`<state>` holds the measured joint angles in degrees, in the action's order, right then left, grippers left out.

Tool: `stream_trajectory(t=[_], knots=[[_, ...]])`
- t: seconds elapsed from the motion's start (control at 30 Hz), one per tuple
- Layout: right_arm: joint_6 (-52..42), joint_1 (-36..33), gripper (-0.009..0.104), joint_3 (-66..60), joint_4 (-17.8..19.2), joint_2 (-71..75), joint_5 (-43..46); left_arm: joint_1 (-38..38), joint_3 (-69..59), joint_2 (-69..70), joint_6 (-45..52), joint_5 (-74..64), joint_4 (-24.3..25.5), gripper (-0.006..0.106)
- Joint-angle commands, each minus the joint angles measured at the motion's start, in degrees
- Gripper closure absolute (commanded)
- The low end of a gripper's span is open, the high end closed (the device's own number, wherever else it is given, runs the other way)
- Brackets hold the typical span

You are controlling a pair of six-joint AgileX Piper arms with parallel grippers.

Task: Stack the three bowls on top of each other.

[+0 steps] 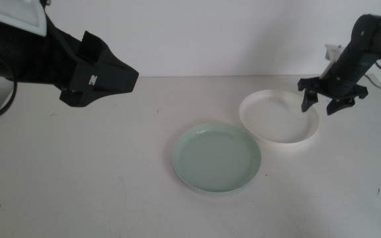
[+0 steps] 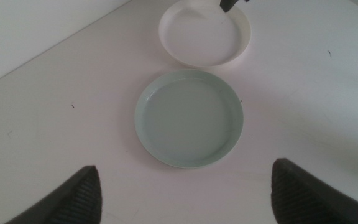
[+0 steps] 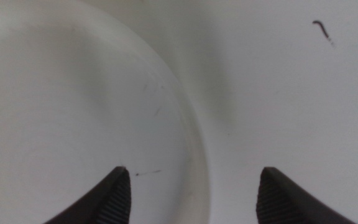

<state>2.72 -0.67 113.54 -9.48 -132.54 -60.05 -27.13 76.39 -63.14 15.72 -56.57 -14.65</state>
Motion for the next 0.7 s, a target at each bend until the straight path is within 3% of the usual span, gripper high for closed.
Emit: stream_trajectory(t=[0.0,0.33,0.57,0.67], knots=[[-0.48,0.49,0.048,1.91,-0.18,3.10,1.44,-0.27,1.40,0.88,-0.27,2.98,-0.82,-0.005],[-0.48,0.49,0.063,1.84,-0.18,0.95,3.23,-0.27,1.40,0.88,-0.27,2.98,-0.82,-0.005],[-0.53,0.49,0.093,1.84,0.02,0.95,4.07,-0.27,1.40,0.88,-0.27,2.98,-0.82,-0.005],[-0.53,0.49,0.096,1.80,-0.03,1.59,4.05,-0.27,1.40,0.88,-0.27,2.98,-0.82,-0.005]])
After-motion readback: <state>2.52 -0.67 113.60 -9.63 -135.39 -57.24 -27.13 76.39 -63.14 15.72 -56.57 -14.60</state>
